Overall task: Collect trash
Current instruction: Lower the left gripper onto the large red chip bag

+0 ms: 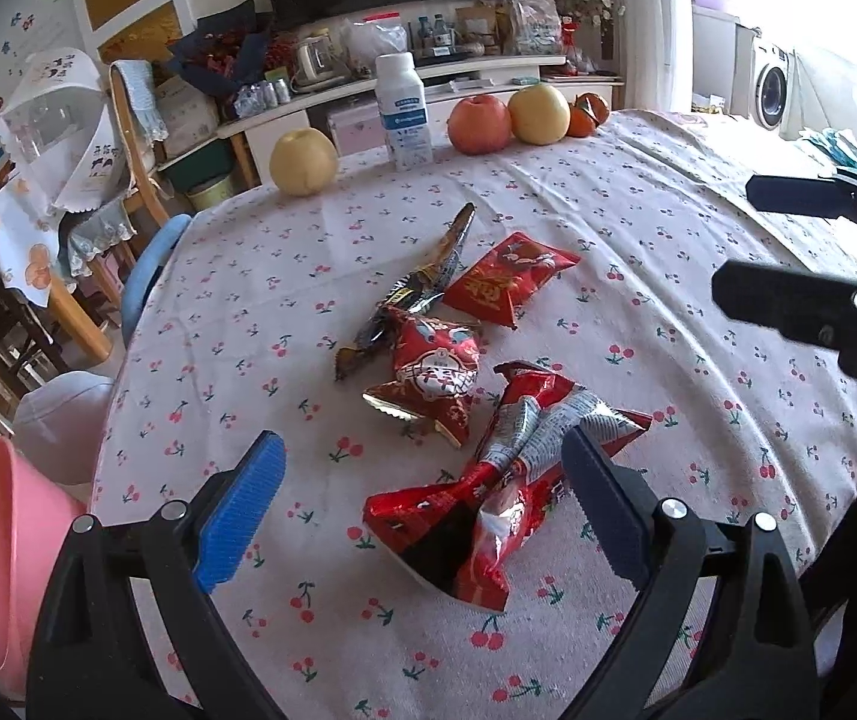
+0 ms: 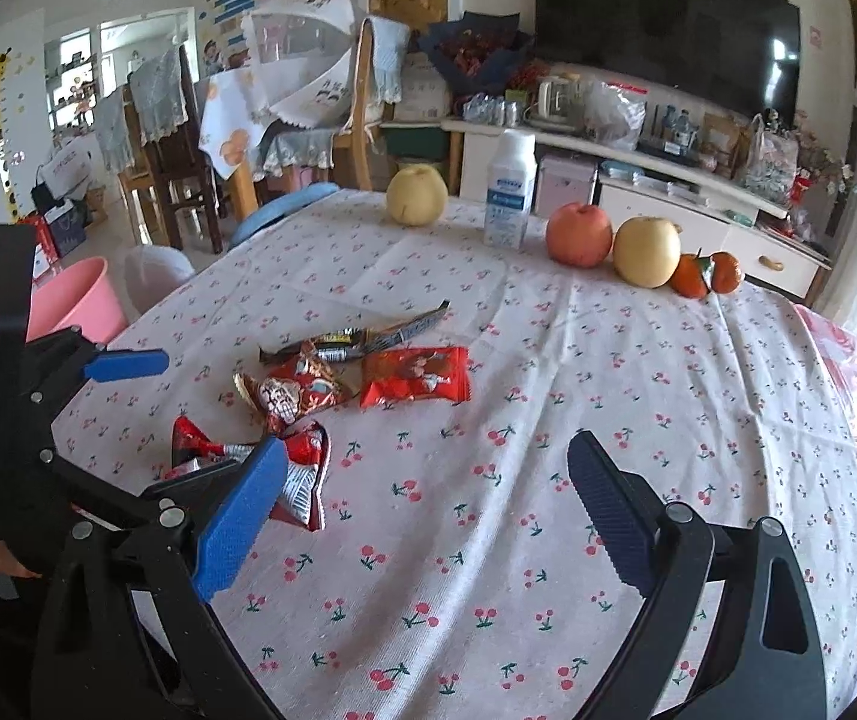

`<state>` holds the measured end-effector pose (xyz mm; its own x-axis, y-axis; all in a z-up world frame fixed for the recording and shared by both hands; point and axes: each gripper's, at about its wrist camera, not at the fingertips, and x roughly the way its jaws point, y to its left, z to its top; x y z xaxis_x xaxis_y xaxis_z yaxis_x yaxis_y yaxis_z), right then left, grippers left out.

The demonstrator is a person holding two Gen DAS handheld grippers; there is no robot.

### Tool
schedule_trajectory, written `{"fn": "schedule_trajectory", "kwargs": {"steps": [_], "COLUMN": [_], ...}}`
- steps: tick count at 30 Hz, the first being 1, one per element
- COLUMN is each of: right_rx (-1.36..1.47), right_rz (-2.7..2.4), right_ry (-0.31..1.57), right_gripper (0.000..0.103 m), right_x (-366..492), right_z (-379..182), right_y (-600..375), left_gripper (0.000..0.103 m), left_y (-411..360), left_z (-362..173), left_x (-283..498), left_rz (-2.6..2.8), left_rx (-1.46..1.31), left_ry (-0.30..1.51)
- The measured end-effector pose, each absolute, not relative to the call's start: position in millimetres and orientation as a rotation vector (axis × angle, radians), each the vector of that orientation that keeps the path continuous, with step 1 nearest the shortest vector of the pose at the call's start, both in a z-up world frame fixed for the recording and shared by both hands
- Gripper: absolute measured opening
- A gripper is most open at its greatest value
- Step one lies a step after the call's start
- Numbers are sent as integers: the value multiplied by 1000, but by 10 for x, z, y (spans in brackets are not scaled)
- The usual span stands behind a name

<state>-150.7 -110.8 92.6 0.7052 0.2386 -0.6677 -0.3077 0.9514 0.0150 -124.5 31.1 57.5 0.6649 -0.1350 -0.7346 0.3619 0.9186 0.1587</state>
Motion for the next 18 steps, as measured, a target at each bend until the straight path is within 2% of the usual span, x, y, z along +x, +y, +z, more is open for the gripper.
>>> {"fn": "schedule_trajectory", "kwargs": {"steps": [18], "right_rx": [-122], "right_rz": [309], "right_ry": [781], "right_gripper": [93], "right_x": [-1350], "right_z": [806], "right_y": [-1047], "left_gripper": [94], "left_y": [159], "left_z": [380], "left_x": [-1100], "left_rz": [-359], "left_rx": [350], "left_ry": [856]}}
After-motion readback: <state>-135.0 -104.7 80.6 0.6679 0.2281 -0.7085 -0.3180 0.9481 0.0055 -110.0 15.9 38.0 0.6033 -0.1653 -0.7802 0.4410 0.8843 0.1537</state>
